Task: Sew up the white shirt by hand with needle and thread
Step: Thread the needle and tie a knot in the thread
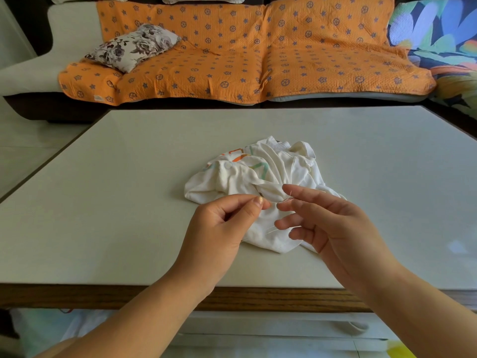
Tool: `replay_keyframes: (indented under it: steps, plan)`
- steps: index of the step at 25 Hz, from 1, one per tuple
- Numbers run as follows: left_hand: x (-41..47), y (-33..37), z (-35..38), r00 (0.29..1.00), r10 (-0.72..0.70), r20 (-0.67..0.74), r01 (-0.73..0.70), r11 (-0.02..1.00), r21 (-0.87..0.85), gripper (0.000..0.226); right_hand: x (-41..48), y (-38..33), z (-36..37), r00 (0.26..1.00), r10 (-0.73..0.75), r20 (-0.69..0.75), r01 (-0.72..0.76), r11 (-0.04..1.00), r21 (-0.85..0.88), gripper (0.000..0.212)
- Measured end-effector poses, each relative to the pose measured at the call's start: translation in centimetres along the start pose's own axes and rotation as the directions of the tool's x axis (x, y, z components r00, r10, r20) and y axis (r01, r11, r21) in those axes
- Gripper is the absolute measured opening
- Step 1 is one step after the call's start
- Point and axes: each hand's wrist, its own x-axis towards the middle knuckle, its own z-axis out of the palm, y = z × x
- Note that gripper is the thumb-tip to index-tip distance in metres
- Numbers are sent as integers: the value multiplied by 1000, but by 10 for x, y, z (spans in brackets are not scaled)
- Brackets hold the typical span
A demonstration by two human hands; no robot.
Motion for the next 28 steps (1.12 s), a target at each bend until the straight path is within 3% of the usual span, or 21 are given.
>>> replay_keyframes:
  steps: [21, 28]
  plan:
    - [1, -3, 1, 999, 1, 43, 1, 999, -49, 16, 0, -1, 0, 994, -56, -90, 56, 998, -1, 39]
    - [0, -1, 1, 999, -8, 54, 8, 1000, -14, 18, 0, -1, -2, 997, -51, -54, 45, 994, -100, 26]
